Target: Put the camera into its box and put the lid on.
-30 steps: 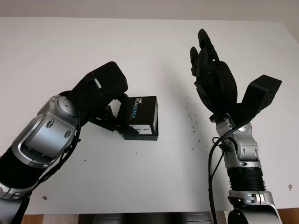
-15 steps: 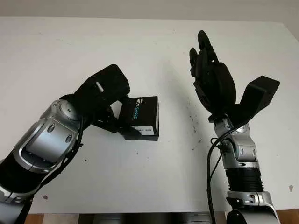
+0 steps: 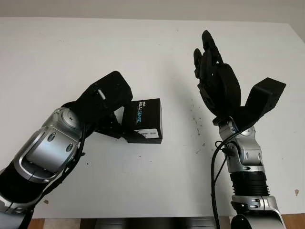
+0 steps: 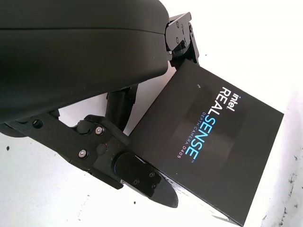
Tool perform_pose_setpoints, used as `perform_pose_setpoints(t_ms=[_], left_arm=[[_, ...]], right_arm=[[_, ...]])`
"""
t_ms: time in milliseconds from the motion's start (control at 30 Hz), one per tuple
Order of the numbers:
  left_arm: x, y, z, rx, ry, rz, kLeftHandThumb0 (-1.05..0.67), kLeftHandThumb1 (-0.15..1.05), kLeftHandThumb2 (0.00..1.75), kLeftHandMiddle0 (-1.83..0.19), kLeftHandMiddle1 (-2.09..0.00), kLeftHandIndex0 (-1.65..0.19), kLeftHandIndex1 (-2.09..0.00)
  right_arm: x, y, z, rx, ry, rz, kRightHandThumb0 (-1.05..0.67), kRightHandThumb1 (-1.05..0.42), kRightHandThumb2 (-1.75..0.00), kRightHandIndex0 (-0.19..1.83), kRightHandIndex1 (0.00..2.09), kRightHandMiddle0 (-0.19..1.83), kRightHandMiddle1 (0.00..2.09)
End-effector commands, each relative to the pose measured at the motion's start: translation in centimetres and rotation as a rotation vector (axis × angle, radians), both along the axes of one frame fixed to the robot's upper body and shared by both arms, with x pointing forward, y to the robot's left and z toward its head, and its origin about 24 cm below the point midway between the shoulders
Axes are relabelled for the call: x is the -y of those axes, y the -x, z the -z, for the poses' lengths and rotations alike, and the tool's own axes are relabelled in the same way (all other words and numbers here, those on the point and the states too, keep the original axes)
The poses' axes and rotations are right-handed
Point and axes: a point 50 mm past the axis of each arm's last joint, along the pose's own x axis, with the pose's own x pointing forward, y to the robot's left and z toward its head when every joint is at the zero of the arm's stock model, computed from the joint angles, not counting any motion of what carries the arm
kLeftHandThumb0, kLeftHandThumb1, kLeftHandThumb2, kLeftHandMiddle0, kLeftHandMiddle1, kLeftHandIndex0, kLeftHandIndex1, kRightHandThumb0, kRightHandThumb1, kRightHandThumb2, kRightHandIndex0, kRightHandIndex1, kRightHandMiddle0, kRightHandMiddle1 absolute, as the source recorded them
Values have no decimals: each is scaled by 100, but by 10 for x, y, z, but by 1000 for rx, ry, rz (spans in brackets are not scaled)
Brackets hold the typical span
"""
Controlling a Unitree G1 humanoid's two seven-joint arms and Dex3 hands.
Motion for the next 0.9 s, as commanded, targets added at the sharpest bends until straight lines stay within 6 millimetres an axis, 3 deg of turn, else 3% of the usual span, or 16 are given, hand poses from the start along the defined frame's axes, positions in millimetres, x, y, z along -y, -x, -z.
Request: perform_pose_setpoints(t_ms=[0, 167, 267, 400, 500, 700, 800, 833, 867], left_arm=[[6, 6, 4, -25, -10, 43, -48, 105, 14, -10, -205, -8, -197], [8, 8, 3, -55, 16, 41, -47, 105, 13, 7, -203, 10, -193], [9, 9, 2, -59, 30, 44, -48, 105, 13, 7, -207, 13, -192], [12, 10, 0, -67, 42, 56, -47, 105, 12, -29, -209, 18, -186], [12, 11, 1, -67, 41, 60, -47, 105, 11, -34, -209, 18, -183], [13, 11, 0, -66, 44, 63, -46, 105, 10, -23, -209, 19, -184], [15, 10, 0, -65, 34, 66, -45, 105, 10, 11, -207, 19, -181], [15, 10, 1, -66, 29, 70, -46, 105, 10, 16, -195, 19, -176], [15, 10, 1, -65, 13, 81, -47, 105, 10, 17, -169, 19, -171]], right_arm=[[-1, 2, -3, 23, -7, 0, -72, -105, -65, -14, 6, -14, 7], [-2, 2, -2, 21, -4, 1, -72, -105, -66, -14, 5, -14, 7], [-1, 2, -2, 18, -12, 0, -71, -105, -67, -14, 5, -14, 7], [-1, 2, -1, 15, -20, -4, -71, -105, -67, -15, 5, -14, 7], [-1, 2, -1, 13, -25, -5, -71, -105, -67, -15, 5, -14, 7], [-1, 2, 0, 16, -17, -2, -71, -105, -67, -14, 5, -13, 7], [-2, 2, -1, 14, -11, 0, -71, -105, -67, -14, 6, -13, 7], [-2, 2, -1, 13, -14, 3, -71, -105, -66, -14, 6, -13, 8], [-2, 2, 0, 11, -20, 2, -72, -105, -66, -13, 6, -12, 8]])
